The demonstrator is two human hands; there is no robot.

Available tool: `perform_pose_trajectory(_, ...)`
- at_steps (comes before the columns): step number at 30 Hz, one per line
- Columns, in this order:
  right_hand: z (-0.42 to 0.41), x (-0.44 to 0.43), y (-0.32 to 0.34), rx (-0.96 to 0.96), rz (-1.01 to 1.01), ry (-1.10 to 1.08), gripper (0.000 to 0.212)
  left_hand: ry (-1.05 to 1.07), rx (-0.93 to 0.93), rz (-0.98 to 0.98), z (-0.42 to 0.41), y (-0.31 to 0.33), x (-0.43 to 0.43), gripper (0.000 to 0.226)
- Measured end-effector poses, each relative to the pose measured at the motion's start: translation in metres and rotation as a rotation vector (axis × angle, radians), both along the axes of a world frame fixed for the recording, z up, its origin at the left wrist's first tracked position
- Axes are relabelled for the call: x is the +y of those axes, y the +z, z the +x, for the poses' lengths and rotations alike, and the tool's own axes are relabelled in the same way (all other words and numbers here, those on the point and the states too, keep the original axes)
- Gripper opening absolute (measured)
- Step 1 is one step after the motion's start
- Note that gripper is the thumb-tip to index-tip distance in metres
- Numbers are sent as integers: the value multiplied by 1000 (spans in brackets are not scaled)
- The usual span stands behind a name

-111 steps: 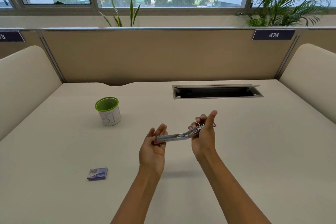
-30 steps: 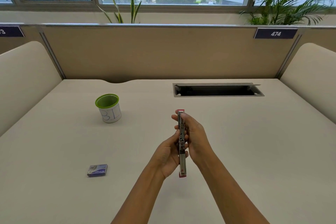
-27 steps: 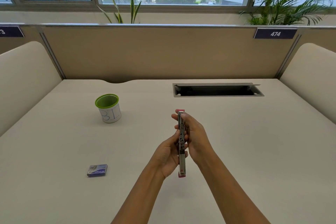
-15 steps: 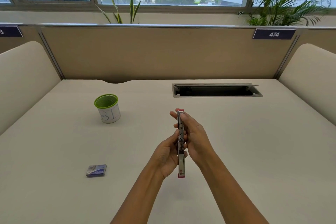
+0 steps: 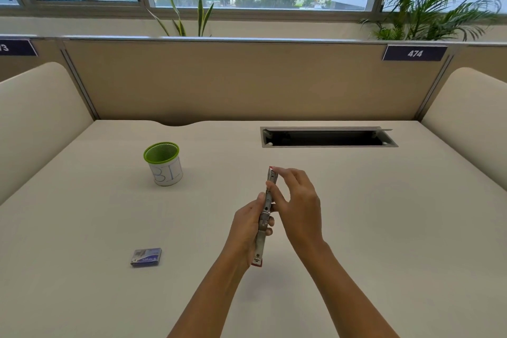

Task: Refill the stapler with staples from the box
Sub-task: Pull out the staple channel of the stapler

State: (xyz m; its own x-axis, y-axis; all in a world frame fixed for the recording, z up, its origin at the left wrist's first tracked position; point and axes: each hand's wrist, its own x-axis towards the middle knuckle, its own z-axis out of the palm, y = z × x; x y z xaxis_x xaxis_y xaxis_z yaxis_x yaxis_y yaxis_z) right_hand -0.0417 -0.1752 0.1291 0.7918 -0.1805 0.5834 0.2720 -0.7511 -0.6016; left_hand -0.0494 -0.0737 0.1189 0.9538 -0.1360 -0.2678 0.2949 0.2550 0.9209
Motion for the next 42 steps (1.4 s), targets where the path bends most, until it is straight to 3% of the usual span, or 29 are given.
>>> perform_pose_trajectory(10,0,0,5,-12,-67,-27,25,44,30,-3,-1,-1,2,32)
perform_pose_trajectory(19,9,-8,13,-16,-146,72,15,-49,181,-280,-4,4,2,24)
perform_pose_trajectory(25,10,-14,13,20,-148,138,14,-74,194,-317,-4,2,4,24)
perform_pose_trajectory(32,12,-13,25,94,291,234,6,-136,112,-351,-1,6,9,29)
perform_pose_trajectory(36,11,-10,27,274,690,281,20,-143,26,-207,1,7,12,37)
perform_pose_trajectory(42,7,-9,26,331,810,399,14,-148,-88,23,0,12,10,44)
